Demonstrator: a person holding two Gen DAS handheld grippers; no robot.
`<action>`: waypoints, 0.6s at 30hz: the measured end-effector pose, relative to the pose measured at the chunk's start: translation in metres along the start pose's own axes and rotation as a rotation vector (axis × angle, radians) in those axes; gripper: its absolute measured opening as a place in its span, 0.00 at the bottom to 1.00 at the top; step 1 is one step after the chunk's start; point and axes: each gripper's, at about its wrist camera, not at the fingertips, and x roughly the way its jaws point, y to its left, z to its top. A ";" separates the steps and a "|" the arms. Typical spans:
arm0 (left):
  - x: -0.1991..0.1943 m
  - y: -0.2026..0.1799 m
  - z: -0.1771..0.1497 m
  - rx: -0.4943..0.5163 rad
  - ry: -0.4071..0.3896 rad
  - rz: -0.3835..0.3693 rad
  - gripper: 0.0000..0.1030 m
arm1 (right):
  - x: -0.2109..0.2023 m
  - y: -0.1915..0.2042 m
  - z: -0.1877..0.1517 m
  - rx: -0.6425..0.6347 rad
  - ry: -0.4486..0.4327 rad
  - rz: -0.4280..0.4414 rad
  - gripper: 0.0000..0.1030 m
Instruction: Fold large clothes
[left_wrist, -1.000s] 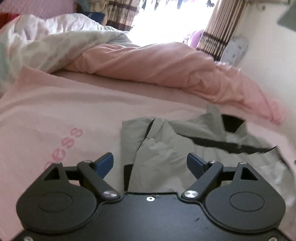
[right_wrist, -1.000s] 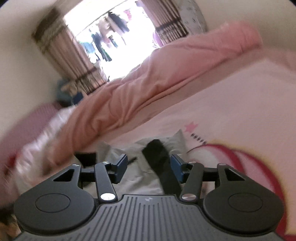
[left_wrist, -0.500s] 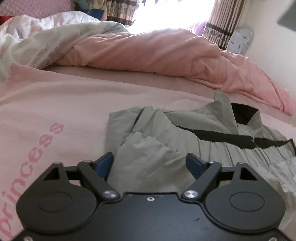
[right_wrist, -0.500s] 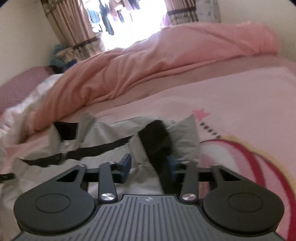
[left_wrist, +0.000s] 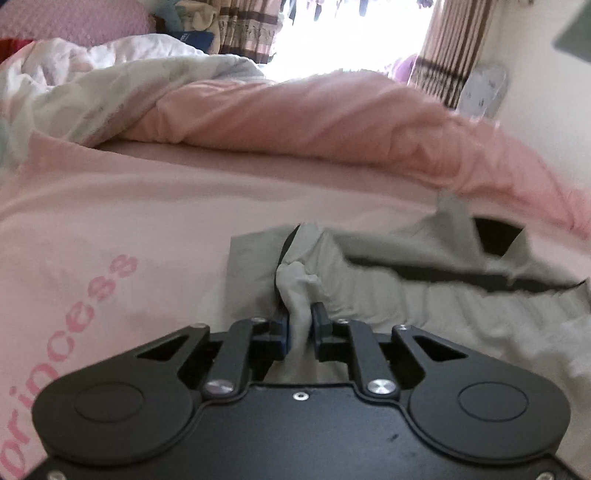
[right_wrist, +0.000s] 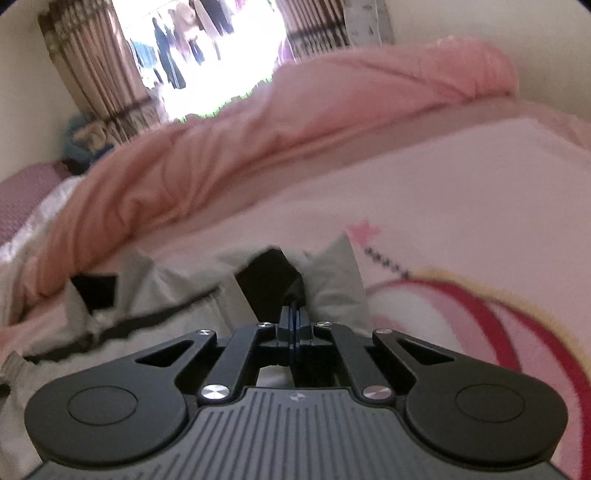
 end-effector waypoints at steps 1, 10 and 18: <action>0.006 0.000 -0.003 0.015 0.005 0.012 0.21 | 0.001 -0.001 -0.003 -0.005 -0.003 0.000 0.01; -0.044 -0.016 0.008 -0.004 0.011 -0.016 0.52 | -0.061 0.038 -0.010 -0.146 -0.163 -0.071 0.29; -0.123 -0.115 -0.050 0.180 -0.038 -0.131 0.61 | -0.140 0.132 -0.094 -0.323 -0.140 0.238 0.25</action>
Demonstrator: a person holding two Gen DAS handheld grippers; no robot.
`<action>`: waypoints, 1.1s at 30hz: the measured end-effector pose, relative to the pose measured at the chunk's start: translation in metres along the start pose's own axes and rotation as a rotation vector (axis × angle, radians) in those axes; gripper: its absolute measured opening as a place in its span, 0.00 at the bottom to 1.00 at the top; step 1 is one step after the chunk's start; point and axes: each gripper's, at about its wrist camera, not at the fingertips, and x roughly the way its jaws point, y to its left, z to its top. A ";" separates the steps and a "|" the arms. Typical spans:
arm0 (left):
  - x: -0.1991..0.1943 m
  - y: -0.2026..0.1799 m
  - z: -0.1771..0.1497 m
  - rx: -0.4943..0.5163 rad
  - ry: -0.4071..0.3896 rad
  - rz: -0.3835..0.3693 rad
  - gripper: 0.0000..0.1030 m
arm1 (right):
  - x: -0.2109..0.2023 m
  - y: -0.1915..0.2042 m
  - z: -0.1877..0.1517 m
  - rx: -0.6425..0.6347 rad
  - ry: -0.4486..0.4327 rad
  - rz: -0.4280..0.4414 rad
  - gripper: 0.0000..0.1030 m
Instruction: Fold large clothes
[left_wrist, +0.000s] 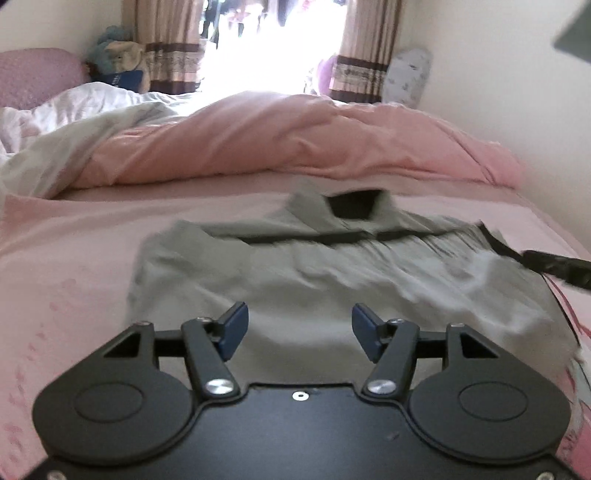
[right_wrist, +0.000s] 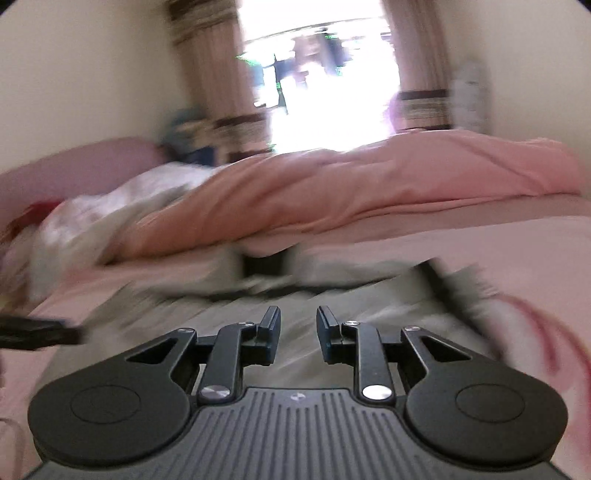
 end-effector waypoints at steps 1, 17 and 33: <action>0.000 -0.009 -0.006 0.000 0.008 -0.002 0.61 | -0.001 0.011 -0.007 -0.014 0.006 0.006 0.25; 0.025 -0.039 -0.064 0.035 0.122 0.047 0.65 | 0.023 0.026 -0.065 0.002 0.134 -0.059 0.13; -0.008 0.020 -0.091 -0.011 0.100 0.197 0.67 | -0.005 -0.031 -0.090 0.084 0.096 -0.168 0.06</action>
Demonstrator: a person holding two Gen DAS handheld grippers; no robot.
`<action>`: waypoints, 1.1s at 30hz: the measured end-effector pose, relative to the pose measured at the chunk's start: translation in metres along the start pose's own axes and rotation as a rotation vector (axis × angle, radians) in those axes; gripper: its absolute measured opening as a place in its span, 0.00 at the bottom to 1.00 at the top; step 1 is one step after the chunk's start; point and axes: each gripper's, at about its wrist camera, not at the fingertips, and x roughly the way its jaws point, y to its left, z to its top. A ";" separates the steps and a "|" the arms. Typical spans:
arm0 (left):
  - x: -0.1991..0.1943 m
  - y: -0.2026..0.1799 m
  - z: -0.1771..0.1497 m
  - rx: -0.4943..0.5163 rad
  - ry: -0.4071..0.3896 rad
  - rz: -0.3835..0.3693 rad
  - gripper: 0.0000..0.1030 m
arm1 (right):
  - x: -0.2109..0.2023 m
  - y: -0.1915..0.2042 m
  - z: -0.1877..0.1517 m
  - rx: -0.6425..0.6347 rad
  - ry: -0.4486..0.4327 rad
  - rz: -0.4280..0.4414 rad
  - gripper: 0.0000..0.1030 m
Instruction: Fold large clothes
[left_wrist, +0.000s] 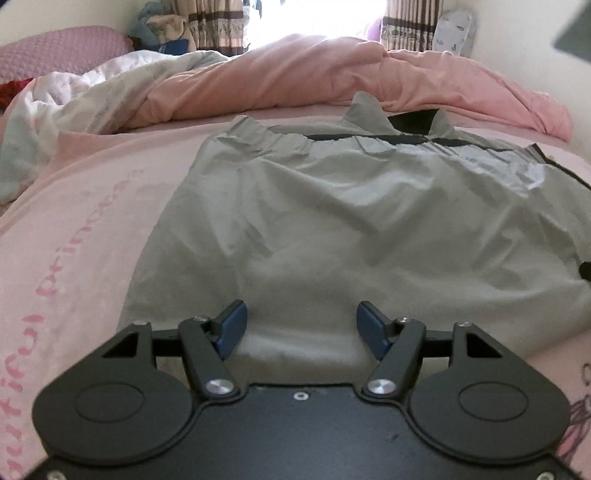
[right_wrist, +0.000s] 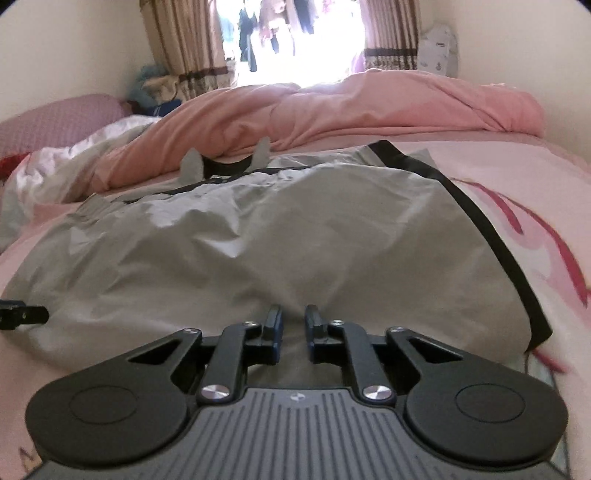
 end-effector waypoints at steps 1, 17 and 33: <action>0.001 0.000 -0.002 -0.007 -0.011 0.001 0.68 | -0.001 -0.002 -0.001 0.010 -0.003 0.006 0.06; -0.015 0.054 0.004 -0.105 0.008 0.094 0.66 | -0.033 -0.063 0.012 0.046 -0.025 -0.218 0.18; -0.021 0.032 0.048 -0.169 -0.075 0.012 0.76 | -0.026 -0.009 0.044 -0.028 -0.105 -0.124 0.19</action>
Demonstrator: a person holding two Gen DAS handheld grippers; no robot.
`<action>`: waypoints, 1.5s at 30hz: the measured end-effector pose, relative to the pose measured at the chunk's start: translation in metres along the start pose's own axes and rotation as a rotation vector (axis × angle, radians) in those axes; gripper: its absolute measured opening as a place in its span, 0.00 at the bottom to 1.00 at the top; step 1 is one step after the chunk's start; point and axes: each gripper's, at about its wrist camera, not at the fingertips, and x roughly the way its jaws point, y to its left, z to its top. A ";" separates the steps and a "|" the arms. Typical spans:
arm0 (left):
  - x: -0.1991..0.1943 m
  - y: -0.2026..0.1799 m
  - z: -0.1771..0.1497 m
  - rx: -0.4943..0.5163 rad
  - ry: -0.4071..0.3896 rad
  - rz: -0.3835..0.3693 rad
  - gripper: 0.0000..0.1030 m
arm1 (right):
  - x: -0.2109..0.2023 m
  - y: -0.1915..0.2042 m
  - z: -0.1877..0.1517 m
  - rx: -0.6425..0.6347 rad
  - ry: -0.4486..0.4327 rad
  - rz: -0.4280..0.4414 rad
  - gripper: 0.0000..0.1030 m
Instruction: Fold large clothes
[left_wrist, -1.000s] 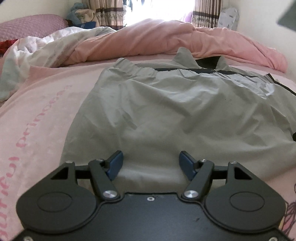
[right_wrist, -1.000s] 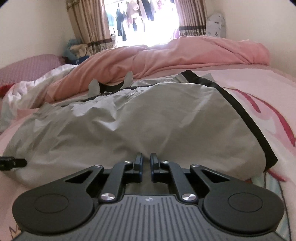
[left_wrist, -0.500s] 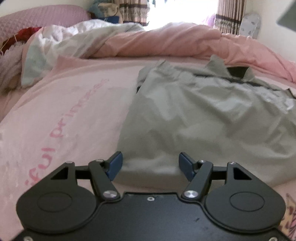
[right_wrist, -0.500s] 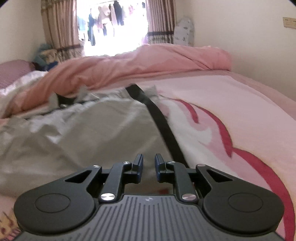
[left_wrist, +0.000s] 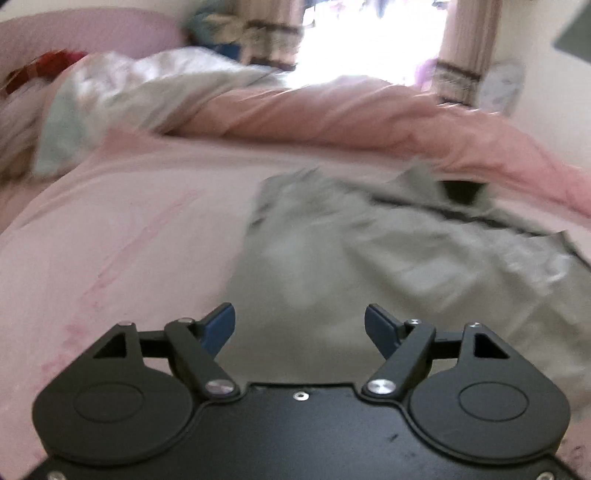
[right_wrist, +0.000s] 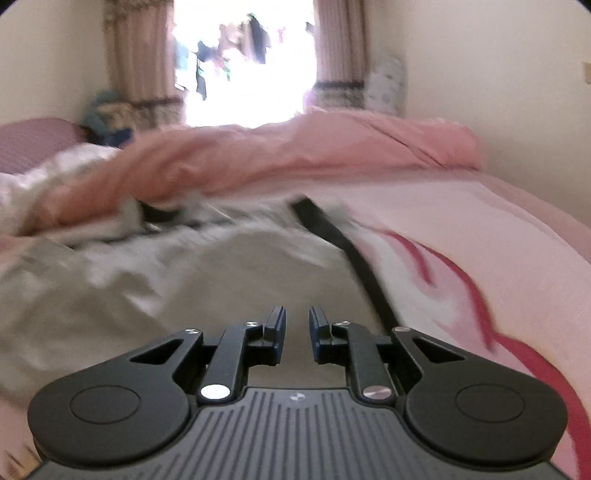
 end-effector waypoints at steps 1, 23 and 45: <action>0.001 -0.010 0.003 0.021 -0.007 -0.019 0.76 | 0.004 0.009 0.004 -0.004 -0.003 0.029 0.19; 0.088 -0.069 0.010 0.218 0.024 -0.023 0.80 | 0.070 0.022 0.003 -0.059 0.067 0.033 0.15; 0.030 0.002 -0.003 0.089 -0.012 0.016 0.81 | 0.011 -0.035 -0.003 0.006 0.037 -0.046 0.22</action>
